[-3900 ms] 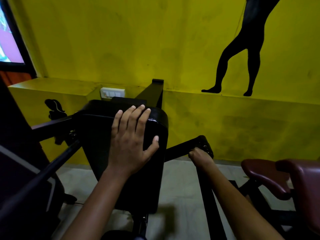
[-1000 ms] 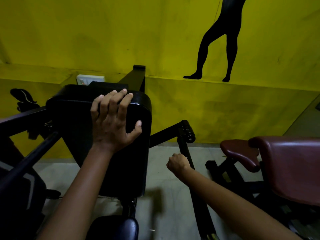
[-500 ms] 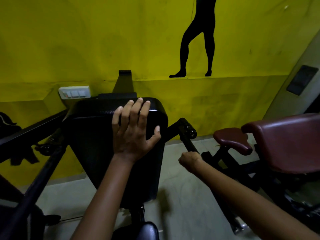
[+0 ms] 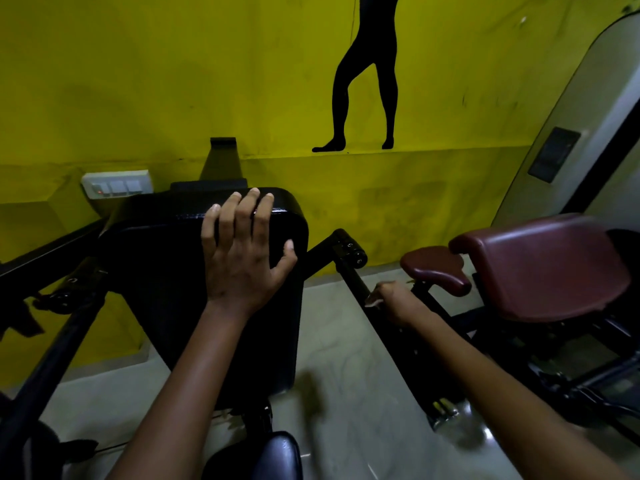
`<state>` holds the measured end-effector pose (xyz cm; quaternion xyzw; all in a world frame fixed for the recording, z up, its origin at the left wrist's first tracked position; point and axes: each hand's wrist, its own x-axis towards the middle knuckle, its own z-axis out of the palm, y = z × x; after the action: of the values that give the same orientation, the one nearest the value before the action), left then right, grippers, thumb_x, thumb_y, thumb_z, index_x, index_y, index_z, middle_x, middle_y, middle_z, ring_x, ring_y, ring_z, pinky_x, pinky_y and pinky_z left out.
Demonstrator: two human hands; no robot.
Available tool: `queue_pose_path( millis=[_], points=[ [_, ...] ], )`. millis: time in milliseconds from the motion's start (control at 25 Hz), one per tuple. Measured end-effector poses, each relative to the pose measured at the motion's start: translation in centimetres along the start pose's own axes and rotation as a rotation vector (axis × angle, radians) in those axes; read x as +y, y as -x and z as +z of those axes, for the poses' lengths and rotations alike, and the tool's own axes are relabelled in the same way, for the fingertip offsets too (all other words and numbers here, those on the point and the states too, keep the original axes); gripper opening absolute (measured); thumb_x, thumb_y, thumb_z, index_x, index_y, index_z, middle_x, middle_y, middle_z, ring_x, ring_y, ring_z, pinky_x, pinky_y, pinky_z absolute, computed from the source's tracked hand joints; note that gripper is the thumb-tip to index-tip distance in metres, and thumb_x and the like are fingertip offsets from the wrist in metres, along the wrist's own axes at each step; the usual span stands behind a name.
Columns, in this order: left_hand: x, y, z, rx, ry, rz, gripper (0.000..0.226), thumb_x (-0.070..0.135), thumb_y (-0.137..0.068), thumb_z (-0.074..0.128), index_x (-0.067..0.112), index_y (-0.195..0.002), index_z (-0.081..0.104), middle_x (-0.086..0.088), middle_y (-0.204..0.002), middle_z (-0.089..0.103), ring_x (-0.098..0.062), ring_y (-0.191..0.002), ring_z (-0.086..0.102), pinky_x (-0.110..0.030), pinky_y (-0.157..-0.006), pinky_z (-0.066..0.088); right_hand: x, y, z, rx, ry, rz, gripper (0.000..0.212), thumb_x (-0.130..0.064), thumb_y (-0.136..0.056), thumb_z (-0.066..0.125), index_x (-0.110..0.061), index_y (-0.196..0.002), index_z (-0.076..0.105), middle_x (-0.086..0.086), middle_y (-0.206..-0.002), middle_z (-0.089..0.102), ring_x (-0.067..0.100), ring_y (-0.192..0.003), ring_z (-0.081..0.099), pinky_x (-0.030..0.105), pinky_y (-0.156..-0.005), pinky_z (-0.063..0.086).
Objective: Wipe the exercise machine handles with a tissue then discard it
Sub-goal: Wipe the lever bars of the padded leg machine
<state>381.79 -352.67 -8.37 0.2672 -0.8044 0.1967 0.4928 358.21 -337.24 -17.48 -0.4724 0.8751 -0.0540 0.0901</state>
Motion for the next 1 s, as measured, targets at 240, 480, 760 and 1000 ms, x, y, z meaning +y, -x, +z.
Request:
queue_pose_path(
  millis=[240, 480, 760, 1000],
  points=[
    [1.1, -0.1, -1.2, -0.088, -0.053, -0.060, 0.060, 0.042, -0.087, 0.048, 0.008, -0.135, 0.044, -0.015, -0.139, 0.046, -0.032, -0.132, 0.036, -0.045, -0.115, 0.015, -0.9, 0.7, -0.8, 0.005, 0.031, -0.019, 0.024, -0.003, -0.084, 0.062, -0.002, -0.107, 0.066, 0.016, -0.111, 0.066, 0.030, -0.107, 0.061, 0.034, -0.091, 0.047],
    [0.7, -0.1, -1.8, -0.137, -0.040, -0.012, 0.061, 0.041, -0.090, 0.047, 0.008, -0.140, 0.039, -0.015, -0.142, 0.044, -0.032, -0.135, 0.034, -0.045, -0.116, 0.014, -1.4, 2.8, -1.3, -0.036, 0.076, -0.041, 0.017, -0.004, -0.081, 0.065, -0.004, -0.098, 0.070, 0.014, -0.106, 0.068, 0.026, -0.103, 0.063, 0.029, -0.086, 0.047],
    [-0.6, -0.5, -1.8, -0.147, -0.008, 0.129, 0.060, 0.036, -0.090, 0.045, 0.004, -0.141, 0.038, -0.017, -0.140, 0.046, -0.033, -0.133, 0.038, -0.041, -0.116, 0.012, -0.7, 6.0, -1.6, -0.087, 0.067, -0.015, 0.023, 0.002, -0.076, 0.062, -0.010, -0.094, 0.072, 0.010, -0.102, 0.071, 0.024, -0.099, 0.065, 0.031, -0.084, 0.054],
    [-0.4, -0.5, -1.8, -0.167, 0.019, 0.151, 0.061, 0.033, -0.087, 0.043, 0.001, -0.139, 0.037, -0.018, -0.138, 0.045, -0.031, -0.131, 0.035, -0.041, -0.114, 0.014, 0.1, 8.3, -1.4, -0.137, 0.095, -0.008, 0.030, 0.000, -0.076, 0.063, -0.017, -0.098, 0.076, 0.005, -0.101, 0.071, 0.020, -0.097, 0.065, 0.029, -0.080, 0.053]
  ],
)
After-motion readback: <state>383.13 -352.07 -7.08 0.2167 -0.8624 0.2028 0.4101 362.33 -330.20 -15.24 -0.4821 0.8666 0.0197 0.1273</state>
